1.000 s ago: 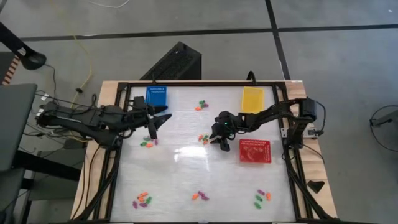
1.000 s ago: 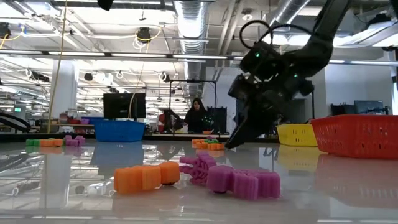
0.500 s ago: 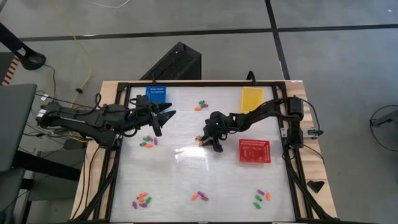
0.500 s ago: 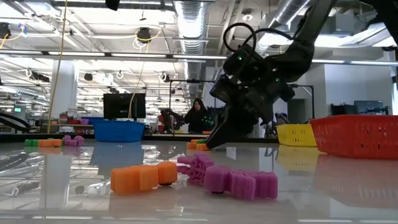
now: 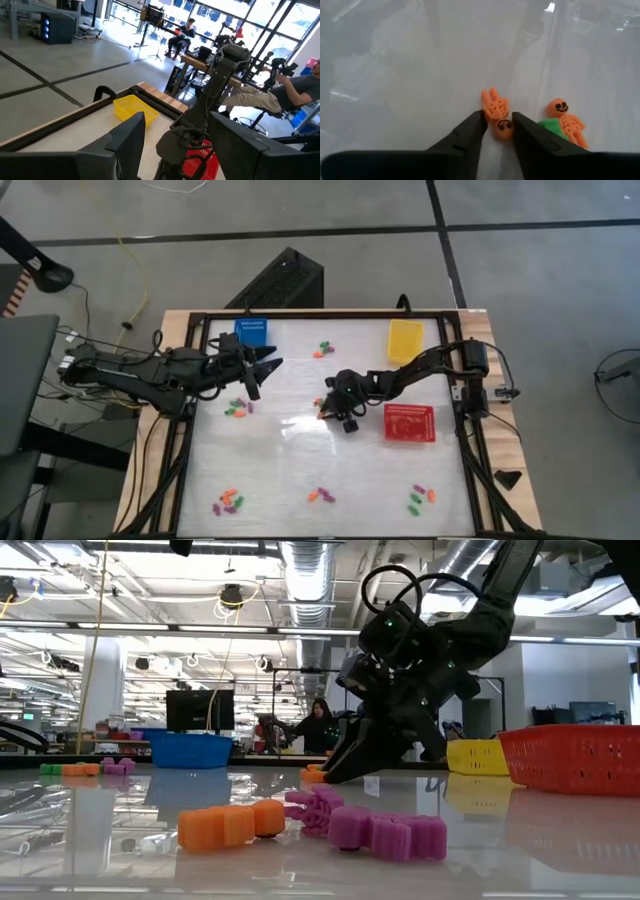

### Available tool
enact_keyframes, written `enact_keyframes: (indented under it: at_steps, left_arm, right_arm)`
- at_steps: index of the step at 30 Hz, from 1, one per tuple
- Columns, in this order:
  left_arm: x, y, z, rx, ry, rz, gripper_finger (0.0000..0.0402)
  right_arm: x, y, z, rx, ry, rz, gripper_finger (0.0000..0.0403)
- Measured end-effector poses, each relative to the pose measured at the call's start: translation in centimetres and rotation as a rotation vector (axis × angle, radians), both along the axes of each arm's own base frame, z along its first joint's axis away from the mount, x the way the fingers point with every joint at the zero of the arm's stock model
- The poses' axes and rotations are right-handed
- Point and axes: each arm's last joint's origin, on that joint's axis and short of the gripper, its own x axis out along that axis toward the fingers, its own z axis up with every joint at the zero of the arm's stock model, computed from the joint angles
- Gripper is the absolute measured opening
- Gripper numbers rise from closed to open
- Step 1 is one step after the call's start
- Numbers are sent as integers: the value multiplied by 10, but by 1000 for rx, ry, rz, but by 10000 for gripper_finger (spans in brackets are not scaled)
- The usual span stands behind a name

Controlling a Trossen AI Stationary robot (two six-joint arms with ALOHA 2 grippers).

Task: Sort Halloween decoration
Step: Put the orange skeleton toy into the red bin

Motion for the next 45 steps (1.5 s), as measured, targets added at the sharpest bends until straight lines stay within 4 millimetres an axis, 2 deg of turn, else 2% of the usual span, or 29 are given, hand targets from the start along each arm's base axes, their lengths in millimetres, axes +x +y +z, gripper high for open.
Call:
enact_keyframes:
  at_steps: [4,10,14,17,20,25,29,32,38,42,45]
  left_arm:
    - [0,0,0,-8,-4,0,206]
    - [0,0,0,-8,-4,-1,206]
    - [0,0,0,-1,-1,6,206]
    - [0,0,0,4,2,7,206]
    - [0,0,0,21,9,11,206]
    - [-1,2,0,34,16,39,206]
    - [0,7,0,35,16,31,206]
    - [1,12,0,36,15,2,206]
    - [3,23,0,57,21,-57,206]
    - [3,32,0,58,21,-78,206]
    - [3,37,0,50,17,-93,206]
  right_arm:
    - [5,6,-3,-5,26,-5,53]
    - [12,8,7,8,74,-115,51]
    - [13,3,34,24,51,-200,51]
    - [5,-4,55,30,38,-281,51]
    - [-3,-13,92,37,-42,-383,51]
    - [-33,-14,137,55,-40,-488,50]
    - [-71,-3,166,74,-8,-601,50]
    - [-109,15,169,128,52,-701,50]
    - [-182,51,163,265,27,-885,50]
    - [-206,63,147,282,106,-942,50]
    - [-209,72,133,263,179,-948,50]
